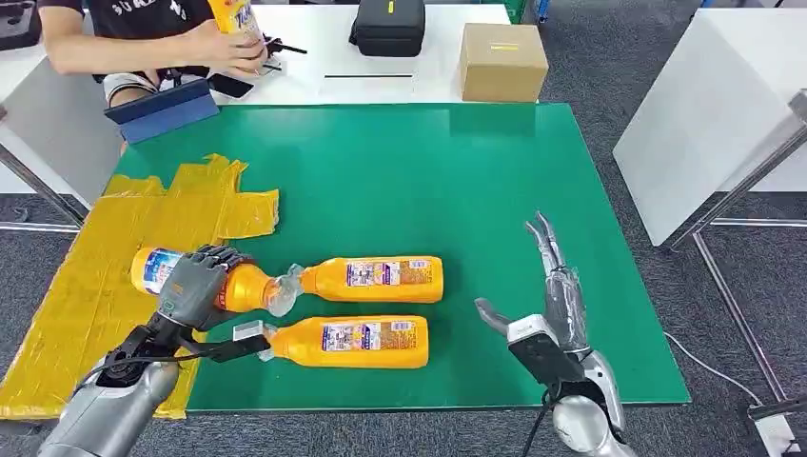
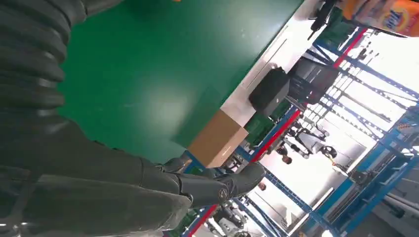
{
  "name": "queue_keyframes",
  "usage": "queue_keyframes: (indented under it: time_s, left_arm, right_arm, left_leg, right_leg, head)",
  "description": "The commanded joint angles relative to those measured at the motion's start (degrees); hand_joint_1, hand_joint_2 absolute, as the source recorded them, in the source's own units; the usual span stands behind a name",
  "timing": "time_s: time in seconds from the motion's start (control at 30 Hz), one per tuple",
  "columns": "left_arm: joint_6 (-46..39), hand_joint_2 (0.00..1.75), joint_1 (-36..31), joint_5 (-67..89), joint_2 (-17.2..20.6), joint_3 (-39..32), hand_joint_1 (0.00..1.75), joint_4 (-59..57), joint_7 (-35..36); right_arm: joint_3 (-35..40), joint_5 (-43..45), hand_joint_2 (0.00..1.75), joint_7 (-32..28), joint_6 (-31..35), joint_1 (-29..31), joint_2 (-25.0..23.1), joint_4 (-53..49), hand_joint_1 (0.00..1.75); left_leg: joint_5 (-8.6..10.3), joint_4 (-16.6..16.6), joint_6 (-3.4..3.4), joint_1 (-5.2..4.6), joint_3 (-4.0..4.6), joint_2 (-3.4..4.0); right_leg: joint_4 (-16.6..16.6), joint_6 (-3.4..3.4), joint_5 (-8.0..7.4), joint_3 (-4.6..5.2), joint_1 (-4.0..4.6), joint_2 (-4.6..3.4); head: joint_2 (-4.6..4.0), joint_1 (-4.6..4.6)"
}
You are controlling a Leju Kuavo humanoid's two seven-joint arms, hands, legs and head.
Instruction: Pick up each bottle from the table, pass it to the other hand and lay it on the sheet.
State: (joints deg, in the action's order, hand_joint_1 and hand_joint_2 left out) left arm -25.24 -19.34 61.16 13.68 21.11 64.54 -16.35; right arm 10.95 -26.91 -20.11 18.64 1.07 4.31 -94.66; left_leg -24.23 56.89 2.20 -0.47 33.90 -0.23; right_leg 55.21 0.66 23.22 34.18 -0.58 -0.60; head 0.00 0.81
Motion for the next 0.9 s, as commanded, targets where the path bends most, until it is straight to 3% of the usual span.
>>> queue_keyframes:
  time_s: [0.03,0.5,0.57,0.67,0.9]
  left_arm:
    - [-1.09,1.75,-5.01,0.93,-1.95,1.41,1.75,-7.39,1.67]
    - [-3.00,1.75,-7.98,4.08,-3.05,0.88,1.75,-14.04,5.59]
    - [-3.60,1.75,-8.74,5.43,-3.34,0.81,1.75,-15.58,6.88]
    - [-3.43,1.75,-9.52,5.70,-3.37,0.51,1.75,-17.35,7.89]
    - [-3.55,1.75,-8.98,7.15,-2.84,-0.36,1.75,-18.73,10.35]
  right_arm:
    - [-0.50,-0.96,1.75,0.56,0.52,-1.06,-0.43,-0.66,0.00]
    - [0.01,-1.60,1.75,0.16,1.53,-1.31,-0.13,0.18,0.00]
    - [0.15,-1.62,1.75,0.13,1.56,-0.91,-0.25,0.63,0.00]
    - [0.40,-1.73,1.75,0.19,1.52,-0.44,-0.59,1.07,0.00]
    - [0.82,-2.46,1.75,0.44,1.34,-1.29,-0.98,0.75,0.00]
  left_leg:
    - [-0.03,-0.02,-0.12,0.02,-0.11,-0.09]
    - [-0.03,-0.02,-0.14,0.03,-0.17,-0.14]
    - [-0.18,0.03,-0.32,0.07,-0.50,-0.22]
    - [-0.02,-0.02,-0.12,0.04,-0.13,-0.09]
    - [-0.10,-0.03,-0.17,0.05,-0.28,-0.02]
  right_leg:
    - [-0.02,-0.04,0.06,-0.15,0.02,0.14]
    - [-0.02,-0.04,0.09,-0.21,0.03,0.19]
    - [0.00,-0.10,0.25,-0.58,0.07,0.33]
    - [-0.04,-0.03,0.05,-0.18,0.04,0.14]
    - [-0.04,-0.05,0.11,-0.34,0.05,0.08]
  head:
    - [0.00,-0.02]
    - [0.00,-0.02]
    - [0.00,-0.02]
    - [0.00,0.00]
    - [0.00,0.00]
